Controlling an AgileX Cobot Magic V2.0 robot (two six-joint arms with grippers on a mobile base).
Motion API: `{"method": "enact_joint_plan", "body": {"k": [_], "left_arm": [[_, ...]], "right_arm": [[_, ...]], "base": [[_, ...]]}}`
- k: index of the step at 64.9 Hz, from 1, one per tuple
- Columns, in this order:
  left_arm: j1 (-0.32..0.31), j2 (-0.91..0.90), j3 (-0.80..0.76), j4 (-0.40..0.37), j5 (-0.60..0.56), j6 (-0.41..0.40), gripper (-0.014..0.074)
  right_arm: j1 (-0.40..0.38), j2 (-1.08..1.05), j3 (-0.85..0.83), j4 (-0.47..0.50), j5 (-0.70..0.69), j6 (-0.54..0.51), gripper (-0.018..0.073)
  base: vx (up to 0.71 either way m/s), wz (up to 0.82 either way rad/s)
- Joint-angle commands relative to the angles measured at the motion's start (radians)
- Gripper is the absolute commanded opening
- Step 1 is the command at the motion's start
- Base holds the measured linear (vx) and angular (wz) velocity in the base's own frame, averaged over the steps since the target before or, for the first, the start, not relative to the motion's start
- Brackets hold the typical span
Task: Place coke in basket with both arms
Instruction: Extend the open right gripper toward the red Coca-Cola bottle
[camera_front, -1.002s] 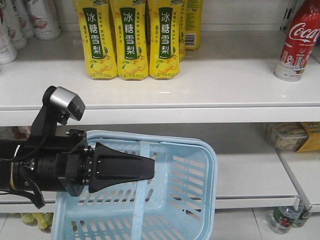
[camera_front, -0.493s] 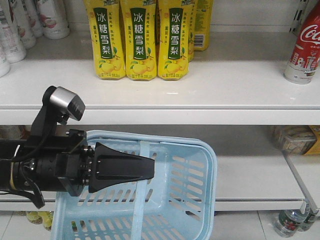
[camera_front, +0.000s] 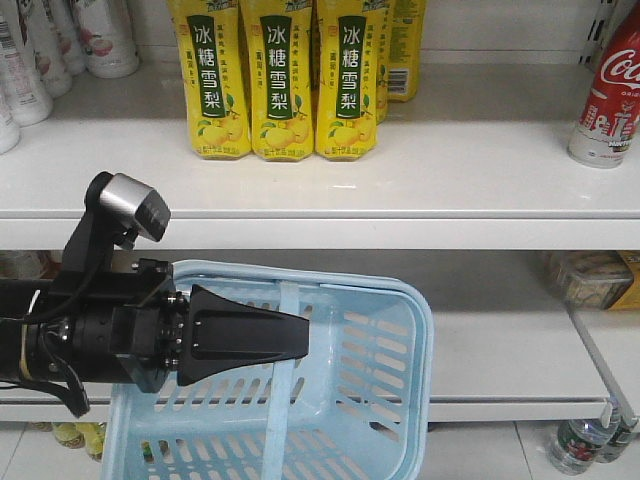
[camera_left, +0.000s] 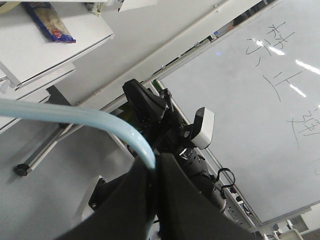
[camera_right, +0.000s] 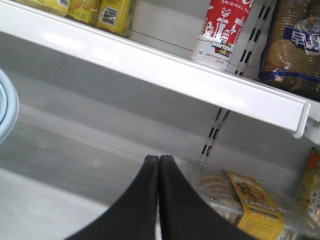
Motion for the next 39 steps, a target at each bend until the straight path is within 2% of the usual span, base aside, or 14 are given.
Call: {"method": "enact_joint_plan", "body": {"k": [1, 12, 17, 20, 34, 39], "left_arm": [[-0.006, -0.030, -0.024, -0.085, -0.200, 0.002, -0.0007], [-0.006, -0.030, -0.024, -0.085, -0.200, 0.002, -0.0007], [-0.006, -0.030, -0.024, -0.085, -0.200, 0.002, -0.0007], [-0.006, -0.030, -0.024, -0.085, -0.200, 0.002, -0.0007], [-0.006, -0.030, -0.024, -0.085, -0.200, 0.002, -0.0007], [-0.006, -0.030, -0.024, -0.085, -0.200, 0.002, -0.0007]], "right_arm": [[-0.008, -0.010, 0.013, -0.006, -0.074, -0.008, -0.0009], [-0.008, -0.010, 0.013, -0.002, -0.097, -0.006, -0.0009], [-0.008, -0.010, 0.013, 0.029, -0.106, 0.038, -0.0009], [-0.008, -0.010, 0.013, 0.070, -0.120, 0.099, -0.0009], [-0.008, -0.010, 0.012, 0.386, -0.259, 0.439, -0.0009], [-0.008, -0.010, -0.011, 0.432, -0.274, 0.523, -0.0009]], "base": [[0.00, 0.00], [0.00, 0.00], [0.00, 0.00], [0.00, 0.00], [0.00, 0.00], [0.00, 0.00]]}}
